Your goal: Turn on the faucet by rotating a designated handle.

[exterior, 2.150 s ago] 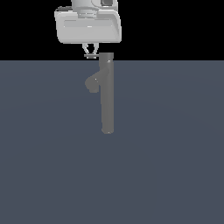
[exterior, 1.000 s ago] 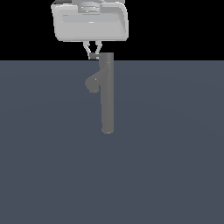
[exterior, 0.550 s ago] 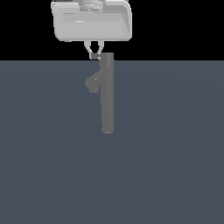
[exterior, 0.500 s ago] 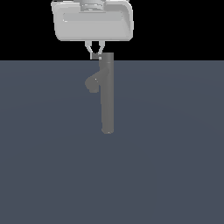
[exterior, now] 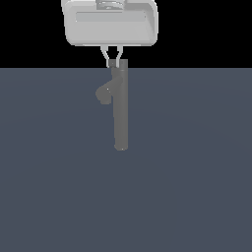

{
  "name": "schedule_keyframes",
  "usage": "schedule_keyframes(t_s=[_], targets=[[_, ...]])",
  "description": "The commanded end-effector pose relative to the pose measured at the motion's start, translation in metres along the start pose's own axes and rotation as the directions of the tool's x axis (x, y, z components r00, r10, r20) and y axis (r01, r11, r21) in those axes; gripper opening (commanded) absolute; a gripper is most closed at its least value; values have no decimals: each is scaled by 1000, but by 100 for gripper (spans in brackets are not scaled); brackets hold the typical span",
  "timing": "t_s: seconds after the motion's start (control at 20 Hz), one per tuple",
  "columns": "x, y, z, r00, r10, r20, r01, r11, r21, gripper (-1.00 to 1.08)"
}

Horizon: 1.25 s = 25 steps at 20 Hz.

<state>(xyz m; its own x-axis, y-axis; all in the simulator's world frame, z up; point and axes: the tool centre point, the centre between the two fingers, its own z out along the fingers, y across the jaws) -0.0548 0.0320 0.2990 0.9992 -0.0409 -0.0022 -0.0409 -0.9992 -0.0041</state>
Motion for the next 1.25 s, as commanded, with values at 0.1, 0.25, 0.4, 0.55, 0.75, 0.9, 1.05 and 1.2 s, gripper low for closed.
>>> schedule_keyframes(t_s=[0.1, 0.25, 0.4, 0.55, 0.75, 0.9, 1.05, 1.2], targets=[[13, 44, -1, 999, 39, -4, -39, 999, -3, -100], [16, 57, -2, 999, 46, -3, -46, 999, -4, -100], [12, 28, 0, 1000, 1, 13, -1, 1000, 0, -100], [22, 37, -1, 1000, 10, 10, -10, 1000, -1, -100], [36, 49, -1, 1000, 22, 6, -22, 1000, -2, -100], [46, 58, -1, 1000, 31, 3, -31, 1000, -3, -100], [56, 66, -2, 999, 40, 0, -40, 999, -4, -100], [62, 72, -2, 999, 46, -2, -46, 999, -4, -100]])
